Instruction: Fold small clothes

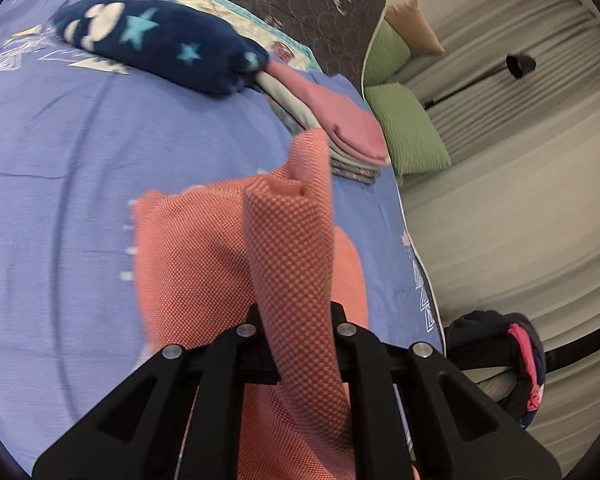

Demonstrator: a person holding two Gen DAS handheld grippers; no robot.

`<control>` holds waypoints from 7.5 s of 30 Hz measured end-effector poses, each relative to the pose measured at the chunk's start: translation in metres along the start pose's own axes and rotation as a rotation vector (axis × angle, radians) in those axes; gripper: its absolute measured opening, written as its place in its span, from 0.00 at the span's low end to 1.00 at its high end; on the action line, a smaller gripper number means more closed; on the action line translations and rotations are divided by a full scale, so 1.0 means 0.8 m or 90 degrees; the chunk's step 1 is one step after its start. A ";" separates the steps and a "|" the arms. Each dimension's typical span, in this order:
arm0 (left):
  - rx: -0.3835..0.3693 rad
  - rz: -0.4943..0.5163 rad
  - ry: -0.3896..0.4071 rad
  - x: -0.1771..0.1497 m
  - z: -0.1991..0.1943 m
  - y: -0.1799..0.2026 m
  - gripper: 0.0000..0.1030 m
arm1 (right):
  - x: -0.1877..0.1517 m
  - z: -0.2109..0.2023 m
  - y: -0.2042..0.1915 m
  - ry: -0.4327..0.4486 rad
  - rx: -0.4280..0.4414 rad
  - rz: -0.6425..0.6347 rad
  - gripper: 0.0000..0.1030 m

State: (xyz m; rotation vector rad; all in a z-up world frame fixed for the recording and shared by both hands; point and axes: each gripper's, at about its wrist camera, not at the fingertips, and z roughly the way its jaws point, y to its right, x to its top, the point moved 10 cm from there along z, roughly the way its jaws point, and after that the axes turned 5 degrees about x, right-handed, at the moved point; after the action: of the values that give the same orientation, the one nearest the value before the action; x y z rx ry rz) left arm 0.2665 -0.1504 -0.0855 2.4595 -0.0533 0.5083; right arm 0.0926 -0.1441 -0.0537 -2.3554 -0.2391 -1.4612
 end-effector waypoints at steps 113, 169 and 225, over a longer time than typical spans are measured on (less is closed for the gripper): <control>0.205 0.322 0.127 -0.173 0.012 0.007 0.38 | -0.064 0.041 0.203 -0.180 -0.010 0.184 0.11; 0.080 0.238 0.033 -0.123 0.048 -0.008 0.71 | -0.054 0.067 0.215 -0.271 0.145 0.167 0.66; 0.072 0.391 0.235 -0.110 -0.072 0.111 0.25 | 0.058 -0.048 0.143 -0.017 0.096 0.026 0.19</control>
State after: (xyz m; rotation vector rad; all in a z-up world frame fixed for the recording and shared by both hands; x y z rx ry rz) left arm 0.1512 -0.1958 -0.0251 2.3880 -0.6539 1.2468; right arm 0.1192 -0.2664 -0.0211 -2.2469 -0.2949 -1.3454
